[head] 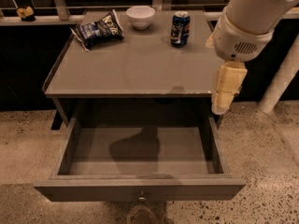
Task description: Place blue chip bag into top drawer
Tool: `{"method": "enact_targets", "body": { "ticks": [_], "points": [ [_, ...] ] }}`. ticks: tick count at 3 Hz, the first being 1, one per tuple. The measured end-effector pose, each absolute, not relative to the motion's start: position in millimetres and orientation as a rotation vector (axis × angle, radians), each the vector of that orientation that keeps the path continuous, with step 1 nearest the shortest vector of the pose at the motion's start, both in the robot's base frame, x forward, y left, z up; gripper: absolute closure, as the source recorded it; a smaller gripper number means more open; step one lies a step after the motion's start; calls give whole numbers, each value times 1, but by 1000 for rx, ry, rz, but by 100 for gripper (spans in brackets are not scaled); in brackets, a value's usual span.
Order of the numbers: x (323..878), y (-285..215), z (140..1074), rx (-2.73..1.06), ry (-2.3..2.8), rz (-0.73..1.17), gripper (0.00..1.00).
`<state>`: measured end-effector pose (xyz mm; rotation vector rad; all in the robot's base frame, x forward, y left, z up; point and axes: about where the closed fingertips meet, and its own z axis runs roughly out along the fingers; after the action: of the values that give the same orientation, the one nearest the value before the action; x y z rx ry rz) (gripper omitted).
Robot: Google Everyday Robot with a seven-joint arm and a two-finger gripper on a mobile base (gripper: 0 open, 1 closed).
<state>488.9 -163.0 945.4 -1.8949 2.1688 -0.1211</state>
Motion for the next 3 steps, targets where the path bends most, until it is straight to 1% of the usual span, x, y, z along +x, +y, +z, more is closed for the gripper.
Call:
{"method": "enact_targets", "body": {
  "ticks": [1,2,3],
  "points": [
    [515,-120,941,-1978,2086,-150,0],
    [521,-86,961,-1982,1914,-155,0],
    [531,-61,991,-1924,1712,-60,0]
  ]
}}
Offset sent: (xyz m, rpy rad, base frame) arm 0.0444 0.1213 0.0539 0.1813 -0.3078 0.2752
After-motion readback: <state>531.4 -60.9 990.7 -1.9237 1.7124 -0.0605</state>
